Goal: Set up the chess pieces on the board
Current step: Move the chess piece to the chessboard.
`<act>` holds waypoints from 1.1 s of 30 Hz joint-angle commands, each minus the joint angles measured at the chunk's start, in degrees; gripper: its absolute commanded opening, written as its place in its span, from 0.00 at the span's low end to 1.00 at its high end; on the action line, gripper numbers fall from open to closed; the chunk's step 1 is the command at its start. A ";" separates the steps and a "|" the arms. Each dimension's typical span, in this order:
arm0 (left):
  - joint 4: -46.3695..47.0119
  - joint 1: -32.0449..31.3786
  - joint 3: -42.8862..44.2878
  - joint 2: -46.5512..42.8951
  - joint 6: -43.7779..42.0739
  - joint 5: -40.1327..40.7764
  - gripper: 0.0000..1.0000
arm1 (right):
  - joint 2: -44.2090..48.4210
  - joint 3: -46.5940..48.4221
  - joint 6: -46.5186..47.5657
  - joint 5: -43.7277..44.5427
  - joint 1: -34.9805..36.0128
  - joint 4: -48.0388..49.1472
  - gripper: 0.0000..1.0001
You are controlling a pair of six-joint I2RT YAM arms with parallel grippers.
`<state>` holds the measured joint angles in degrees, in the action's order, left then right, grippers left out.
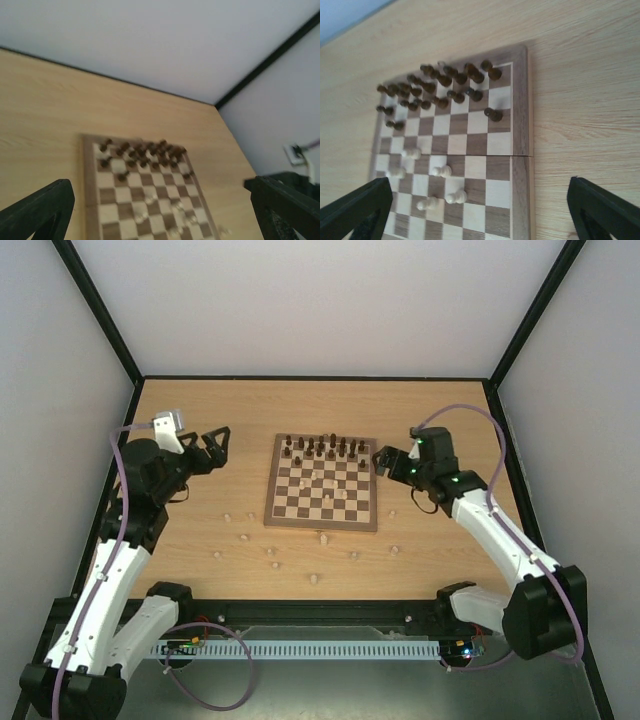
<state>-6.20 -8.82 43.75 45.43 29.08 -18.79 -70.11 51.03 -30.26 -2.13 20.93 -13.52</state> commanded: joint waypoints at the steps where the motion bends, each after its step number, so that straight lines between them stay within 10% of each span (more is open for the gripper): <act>1: 6.47 0.03 -3.95 0.23 6.14 -12.19 0.99 | -4.73 5.10 2.73 9.57 3.06 -8.08 0.76; 5: 3.68 0.03 -2.97 2.96 5.48 -11.07 0.99 | -10.38 9.06 4.64 11.57 3.31 -9.93 0.56; 33: -5.40 -0.74 -3.66 7.15 0.31 -5.28 1.00 | -35.78 27.54 8.73 10.49 5.48 -13.27 0.31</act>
<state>-11.53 -9.37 40.10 51.99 29.87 -24.40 -103.96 76.16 -22.02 8.78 25.82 -23.51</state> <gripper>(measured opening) 0.995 0.333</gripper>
